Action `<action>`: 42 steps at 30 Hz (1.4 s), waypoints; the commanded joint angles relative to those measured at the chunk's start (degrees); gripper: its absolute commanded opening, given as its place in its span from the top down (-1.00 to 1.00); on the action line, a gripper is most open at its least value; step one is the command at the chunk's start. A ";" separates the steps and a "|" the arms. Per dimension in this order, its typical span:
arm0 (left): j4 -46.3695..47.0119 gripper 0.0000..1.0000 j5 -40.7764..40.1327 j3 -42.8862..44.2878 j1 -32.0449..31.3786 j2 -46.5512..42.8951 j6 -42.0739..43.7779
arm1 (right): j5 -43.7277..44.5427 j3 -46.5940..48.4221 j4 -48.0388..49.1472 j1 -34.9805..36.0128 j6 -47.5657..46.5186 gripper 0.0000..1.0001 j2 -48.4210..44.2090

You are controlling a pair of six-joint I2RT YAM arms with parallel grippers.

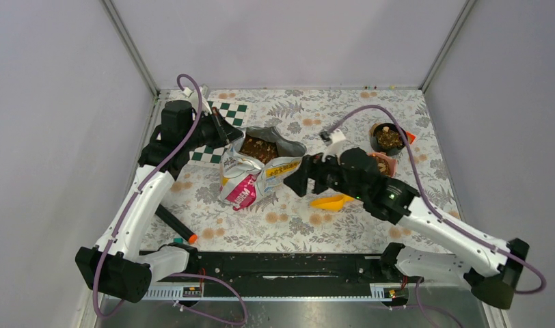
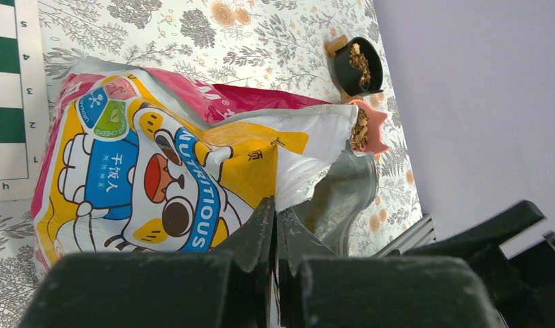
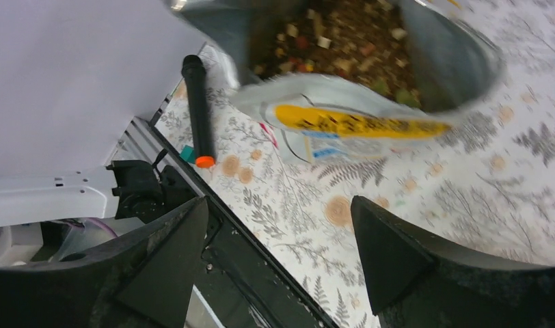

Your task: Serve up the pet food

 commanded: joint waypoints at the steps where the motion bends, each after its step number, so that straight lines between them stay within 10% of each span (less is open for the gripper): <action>1: -1.40 1.00 -4.29 2.37 0.49 -0.14 2.31 | 5.96 9.15 4.02 5.92 -7.72 -0.66 7.16; 20: -1.36 1.00 -4.34 4.82 0.58 2.78 1.73 | -5.51 31.07 -9.75 7.28 -15.73 -0.14 31.11; 26: -1.18 0.99 -3.44 5.89 0.50 4.86 1.48 | -8.29 30.87 -9.80 7.38 -18.59 0.40 31.90; 30: -0.92 0.63 -2.19 7.21 0.53 6.62 1.65 | -9.28 30.00 -7.93 7.38 -19.98 1.00 32.24; 42: -3.50 0.07 1.80 15.47 -2.11 16.57 5.08 | -18.03 22.99 1.24 7.38 -19.18 1.00 29.26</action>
